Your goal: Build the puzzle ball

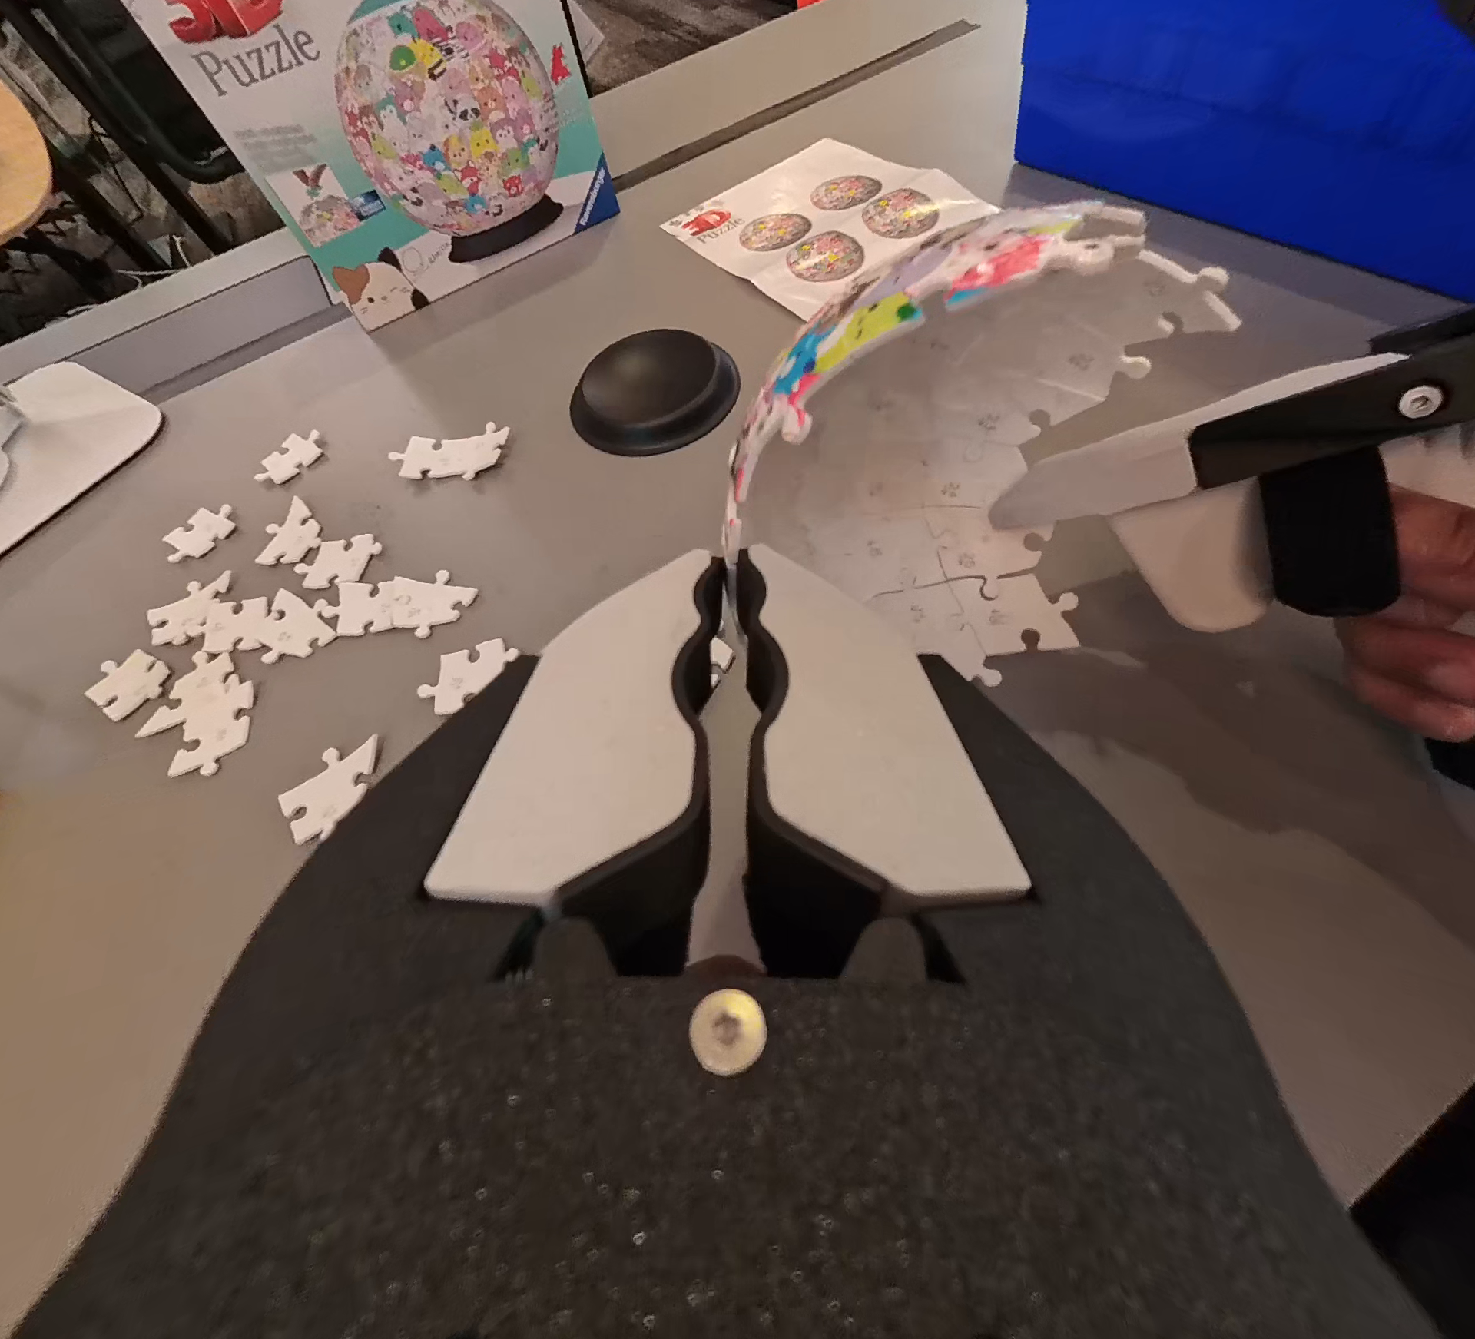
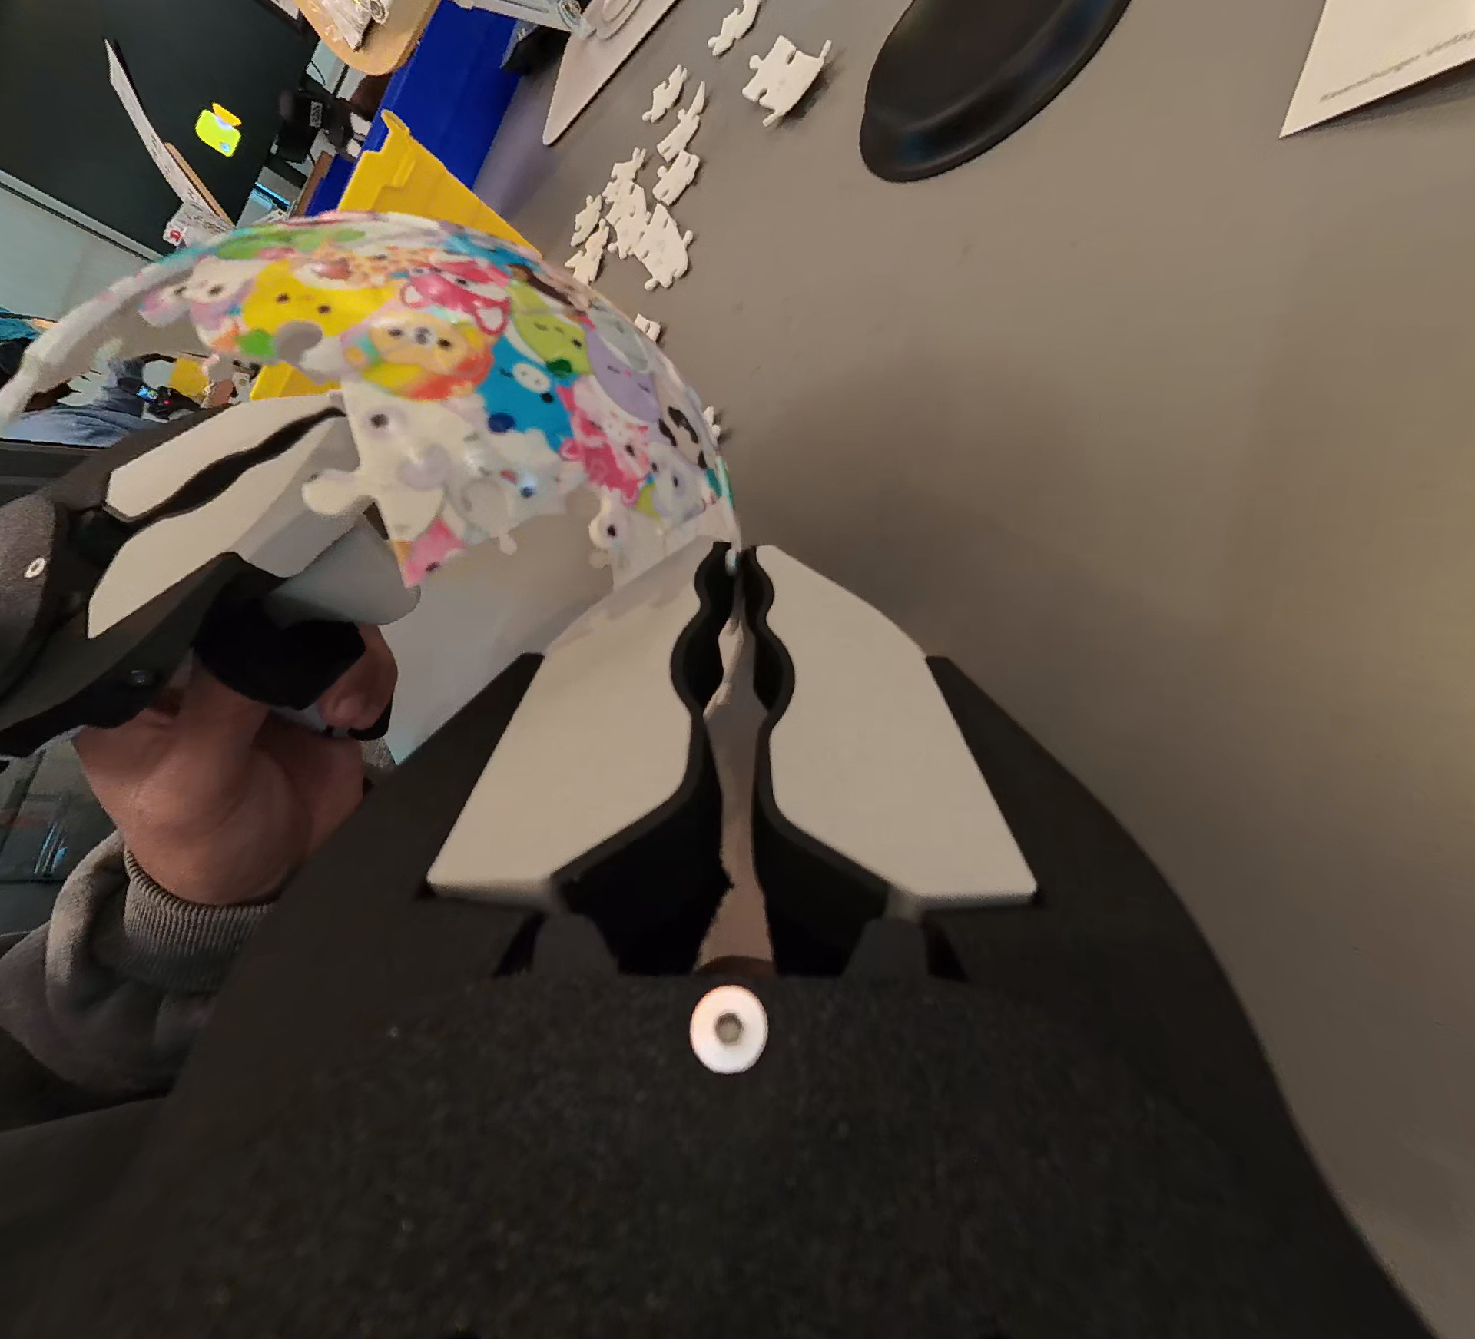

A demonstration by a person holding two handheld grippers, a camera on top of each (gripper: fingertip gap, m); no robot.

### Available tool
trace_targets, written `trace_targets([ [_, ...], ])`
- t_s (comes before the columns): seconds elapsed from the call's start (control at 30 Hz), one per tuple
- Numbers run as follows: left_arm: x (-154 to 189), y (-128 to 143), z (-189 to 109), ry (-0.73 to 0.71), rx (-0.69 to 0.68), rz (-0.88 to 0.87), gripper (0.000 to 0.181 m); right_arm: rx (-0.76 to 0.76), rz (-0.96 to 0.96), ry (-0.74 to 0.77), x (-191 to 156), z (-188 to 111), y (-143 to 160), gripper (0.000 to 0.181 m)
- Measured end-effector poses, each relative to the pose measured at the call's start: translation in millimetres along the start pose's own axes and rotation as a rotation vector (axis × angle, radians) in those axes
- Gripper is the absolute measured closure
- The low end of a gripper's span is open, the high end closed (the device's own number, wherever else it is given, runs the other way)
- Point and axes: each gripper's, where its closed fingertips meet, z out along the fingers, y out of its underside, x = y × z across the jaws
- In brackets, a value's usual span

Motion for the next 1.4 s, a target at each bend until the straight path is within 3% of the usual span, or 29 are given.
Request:
trace_targets([
  [0.13,4.3,3.8,3.4,0.023,-0.015,0.002,0.175,0.000,-0.002,0.025,4.5,-1.3,-1.2,0.179],
  [0.23,8.3,5.8,3.0,0.068,-0.025,-0.032,0.153,0.000,0.036,0.001,4.6,-2.1,-1.9,0.179],
  [0.43,8.8,-1.0,-5.8,0.133,-0.017,-0.026,0.143,-0.082,0.025,-0.001,3.1,-6.5,-0.8,0.179],
  [0.53,15.5,-4.5,-13.7,0.212,-0.008,-0.051,0.141,-0.197,-0.008,0.017,6.8,-6.9,6.6,0.179],
  [0.7,25.6,6.4,-34.0,0.347,-0.012,-0.135,0.140,-0.532,-0.085,0.042,14.4,-10.2,23.6,0.178],
  [0.87,23.6,17.1,-35.6,0.439,-0.042,-0.243,0.140,-0.718,-0.158,0.000,8.0,0.0,18.2,0.178],
  [1.13,8.6,20.0,-32.2,0.422,-0.029,-0.262,0.141,-0.666,-0.190,-0.124,7.0,32.9,15.7,0.178],
  [1.4,3.9,19.8,-25.5,0.383,-0.037,-0.260,0.141,-0.623,-0.190,-0.168,4.9,34.3,22.5,0.171],
])
